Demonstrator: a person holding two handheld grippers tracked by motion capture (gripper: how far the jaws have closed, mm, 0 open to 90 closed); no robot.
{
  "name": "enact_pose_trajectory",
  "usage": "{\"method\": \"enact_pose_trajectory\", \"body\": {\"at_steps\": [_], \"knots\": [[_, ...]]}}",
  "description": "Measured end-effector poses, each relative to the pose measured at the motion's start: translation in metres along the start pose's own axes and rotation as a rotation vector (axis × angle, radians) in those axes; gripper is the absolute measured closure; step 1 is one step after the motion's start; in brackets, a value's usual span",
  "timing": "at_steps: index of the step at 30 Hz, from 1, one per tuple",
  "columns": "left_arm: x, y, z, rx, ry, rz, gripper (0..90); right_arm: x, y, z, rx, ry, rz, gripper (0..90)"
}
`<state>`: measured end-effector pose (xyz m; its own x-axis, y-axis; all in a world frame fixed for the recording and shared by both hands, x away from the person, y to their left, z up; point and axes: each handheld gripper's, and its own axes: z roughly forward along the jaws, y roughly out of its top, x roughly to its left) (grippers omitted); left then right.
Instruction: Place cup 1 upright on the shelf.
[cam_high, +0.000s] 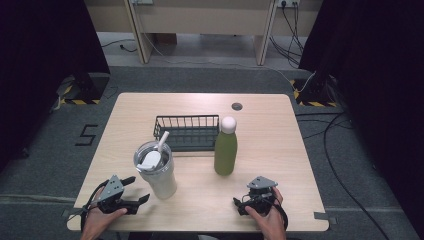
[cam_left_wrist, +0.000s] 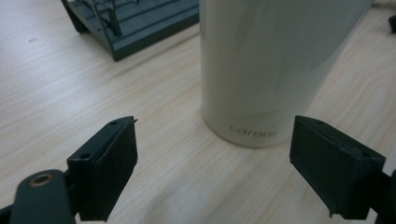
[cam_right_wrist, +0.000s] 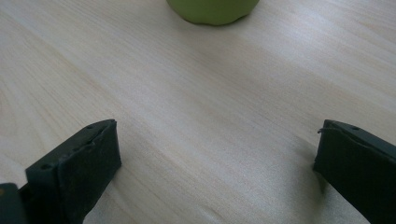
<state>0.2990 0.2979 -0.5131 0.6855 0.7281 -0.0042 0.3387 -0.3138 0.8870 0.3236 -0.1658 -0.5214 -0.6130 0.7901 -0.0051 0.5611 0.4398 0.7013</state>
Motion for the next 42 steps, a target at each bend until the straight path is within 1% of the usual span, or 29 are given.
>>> {"method": "enact_pose_trajectory", "body": {"at_steps": [5,10,13,15,18,23,25,28,32,35,36,40,42], "knots": [[-0.004,0.002,0.000,-0.037,-0.015,0.003,15.0,0.000,0.000,0.000,0.000,0.000,0.000,0.5],[-0.009,0.005,0.000,-0.079,-0.030,-0.006,14.9,0.000,0.000,0.000,0.001,-0.001,-0.002,0.5],[-0.012,0.005,0.002,-0.092,-0.037,-0.011,15.0,0.000,0.000,0.000,0.000,-0.001,-0.003,0.4],[-0.014,0.005,0.002,-0.095,-0.035,-0.008,15.0,0.000,0.000,0.000,0.001,-0.001,-0.003,0.4],[-0.015,0.006,0.003,-0.112,-0.033,-0.015,15.0,0.000,0.000,0.000,0.000,-0.001,-0.003,0.4],[-0.018,0.009,0.005,-0.144,-0.036,-0.016,15.0,0.000,0.000,0.000,0.000,-0.001,-0.003,0.4],[-0.019,0.009,0.007,-0.149,-0.036,-0.017,14.9,0.000,0.000,0.000,0.000,-0.001,-0.003,0.4],[-0.020,0.010,0.010,-0.157,-0.046,-0.034,14.9,0.000,0.000,0.000,0.000,-0.001,-0.003,0.4],[-0.022,0.012,0.013,-0.176,-0.037,-0.030,14.8,0.000,0.000,0.000,0.001,-0.001,-0.003,0.4],[-0.022,0.013,0.015,-0.176,-0.040,-0.020,14.8,0.000,0.000,0.000,0.001,-0.001,-0.003,0.4],[-0.023,0.014,0.017,-0.181,-0.042,-0.025,14.8,0.000,0.000,0.000,0.001,-0.001,-0.003,0.4],[-0.025,0.016,0.020,-0.189,-0.043,-0.019,14.8,0.000,0.000,0.000,0.001,-0.001,-0.004,0.4],[-0.026,0.016,0.022,-0.203,-0.049,-0.034,14.8,0.000,0.000,0.000,0.001,0.000,-0.006,0.4]]}}
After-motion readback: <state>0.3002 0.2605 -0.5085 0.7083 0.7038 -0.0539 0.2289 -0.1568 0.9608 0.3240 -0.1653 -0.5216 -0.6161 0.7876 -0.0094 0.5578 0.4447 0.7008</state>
